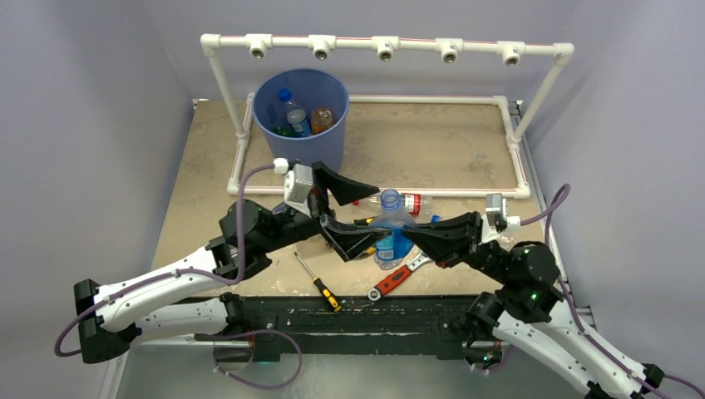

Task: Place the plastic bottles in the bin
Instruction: Pick up the plastic bottle at the center of the board, then place the plastic bottle in the trash bin.

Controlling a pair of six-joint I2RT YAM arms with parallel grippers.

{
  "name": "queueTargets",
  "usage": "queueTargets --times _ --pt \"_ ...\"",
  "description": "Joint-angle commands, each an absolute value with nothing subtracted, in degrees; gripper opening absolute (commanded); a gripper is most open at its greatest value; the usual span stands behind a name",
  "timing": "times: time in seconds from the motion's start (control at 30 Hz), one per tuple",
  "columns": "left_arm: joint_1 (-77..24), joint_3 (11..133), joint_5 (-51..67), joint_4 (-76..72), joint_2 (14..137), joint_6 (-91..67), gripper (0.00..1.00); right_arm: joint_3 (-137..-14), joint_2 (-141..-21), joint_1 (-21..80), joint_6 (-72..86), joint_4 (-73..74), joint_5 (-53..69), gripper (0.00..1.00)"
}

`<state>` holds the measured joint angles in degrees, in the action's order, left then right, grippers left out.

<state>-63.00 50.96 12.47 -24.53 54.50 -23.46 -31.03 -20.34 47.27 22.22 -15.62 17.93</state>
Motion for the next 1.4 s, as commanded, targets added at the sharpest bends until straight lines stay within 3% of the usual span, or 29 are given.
queueTargets --times 0.0,0.13,0.47,0.63,0.77,0.8,0.9,0.93,1.07,1.2,1.37 --pt "-62.67 54.94 7.44 -26.78 53.88 -21.19 0.99 -29.23 -20.36 47.46 20.91 -13.62 16.38 0.0" --pt "-62.67 59.22 11.1 -23.68 57.47 -20.23 0.94 -29.04 -21.4 47.46 20.68 -13.62 16.44 0.0" --pt "-62.67 61.74 13.55 -19.09 61.33 -20.66 0.7 -29.36 -22.15 47.46 19.69 -13.71 16.35 0.0" --pt "-62.67 61.7 13.26 -18.28 61.0 -20.72 0.36 -29.2 -21.71 47.46 19.47 -13.84 16.26 0.0" --pt "-62.67 61.89 12.63 -18.55 61.0 -20.63 0.0 -29.18 -21.87 47.47 19.62 -13.58 16.77 0.0" --pt "-62.71 62.18 11.71 -18.28 60.88 -20.27 0.0 -29.23 -21.95 47.46 19.79 -13.35 17.09 0.2" --pt "-62.67 64.97 5.99 -15.55 60.48 -16.28 0.0 -30.5 -21.6 47.46 20.92 -11.44 16.73 0.93" --pt "-62.67 66.48 3.5 -14.2 60.33 -13.97 0.0 -30.96 -20.83 47.46 21.26 -10.44 15.6 0.98" --pt "-62.6 72.69 -11.26 -13.34 60.33 -3.36 0.0 -32.28 -16.57 47.46 21.52 -5.55 10.64 0.99" --pt "-61.6 73.23 -24.42 -26.21 61.7 11.13 0.0 -31.08 -12.51 47.46 21.98 -3.74 7.21 0.99" --pt "-52.19 72.47 -25.37 -42.93 67.53 21.48 0.0 -29.05 -12.31 47.46 23.82 -4.12 6.92 0.99"
